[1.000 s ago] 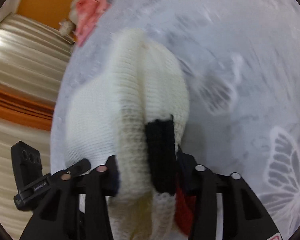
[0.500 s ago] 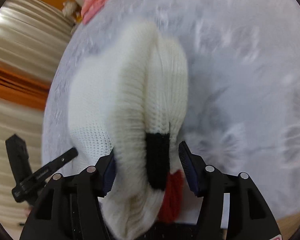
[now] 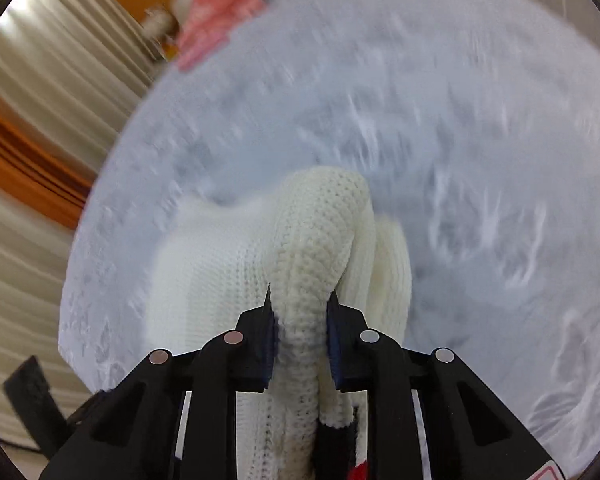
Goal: Fold small clothes
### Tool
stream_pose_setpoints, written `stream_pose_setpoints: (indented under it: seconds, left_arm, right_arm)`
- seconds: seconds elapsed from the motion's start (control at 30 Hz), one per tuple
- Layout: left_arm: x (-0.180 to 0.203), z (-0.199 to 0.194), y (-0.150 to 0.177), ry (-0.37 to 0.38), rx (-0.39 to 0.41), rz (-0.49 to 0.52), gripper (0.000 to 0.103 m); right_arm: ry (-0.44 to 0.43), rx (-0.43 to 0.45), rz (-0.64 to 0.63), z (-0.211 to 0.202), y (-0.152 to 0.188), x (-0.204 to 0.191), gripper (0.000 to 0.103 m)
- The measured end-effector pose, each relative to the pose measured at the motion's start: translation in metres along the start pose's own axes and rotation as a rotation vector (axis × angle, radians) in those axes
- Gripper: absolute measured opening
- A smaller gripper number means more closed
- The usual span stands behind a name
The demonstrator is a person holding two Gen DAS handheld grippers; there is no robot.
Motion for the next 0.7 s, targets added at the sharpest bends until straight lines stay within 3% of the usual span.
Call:
stream_pose_setpoints:
  seconds: [0.07, 0.13, 0.23, 0.33, 0.37, 0.5, 0.53, 0.57, 0.6, 0.7]
  left_arm:
    - [-0.001, 0.004, 0.0, -0.01, 0.0, 0.004, 0.072]
    - [0.0, 0.013, 0.0, -0.016, -0.025, 0.003, 0.072]
    - [0.0, 0.017, 0.001, -0.031, -0.038, 0.012, 0.073]
    - [-0.003, 0.014, 0.003, -0.019, -0.035, -0.006, 0.076]
    - [-0.006, 0.013, 0.003, -0.006, -0.038, -0.024, 0.077]
    - [-0.011, 0.017, 0.004, 0.022, -0.065, -0.062, 0.077]
    - [-0.013, 0.019, 0.005, 0.027, -0.072, -0.069, 0.079]
    - [-0.014, 0.019, 0.006, 0.028, -0.078, -0.076, 0.082]
    - [-0.015, 0.019, 0.007, 0.024, -0.079, -0.083, 0.082]
    - [-0.017, 0.011, 0.009, 0.013, -0.059, -0.087, 0.082]
  right_arm:
    - [0.035, 0.015, -0.001, -0.002, 0.001, 0.007, 0.021]
    - [0.087, -0.122, 0.034, 0.037, 0.017, 0.033, 0.026]
    - [0.002, -0.089, 0.111, 0.018, 0.026, 0.038, 0.032]
    - [-0.018, -0.04, 0.116, -0.018, 0.042, 0.027, 0.042]
    - [-0.025, -0.047, 0.115, -0.023, 0.052, 0.022, 0.046]
    - [-0.055, -0.179, 0.133, -0.015, 0.114, 0.015, 0.047]
    - [-0.053, -0.197, 0.128, -0.011, 0.123, 0.014, 0.045]
    - [-0.047, -0.208, 0.118, -0.006, 0.131, 0.013, 0.021]
    - [-0.027, -0.229, 0.112, 0.0, 0.137, 0.009, 0.01]
    - [-0.087, -0.174, 0.102, -0.022, 0.137, -0.003, 0.01]
Point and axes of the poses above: each gripper's, at about its wrist camera, not at the fingertips, and z roughly the way its jaws point, x to its right, y to its underside, the point moved 7 cm from there along z, roughly the way its jaws point, and after that the axes turned 12 degrees about -x, right-handed, at the moved point
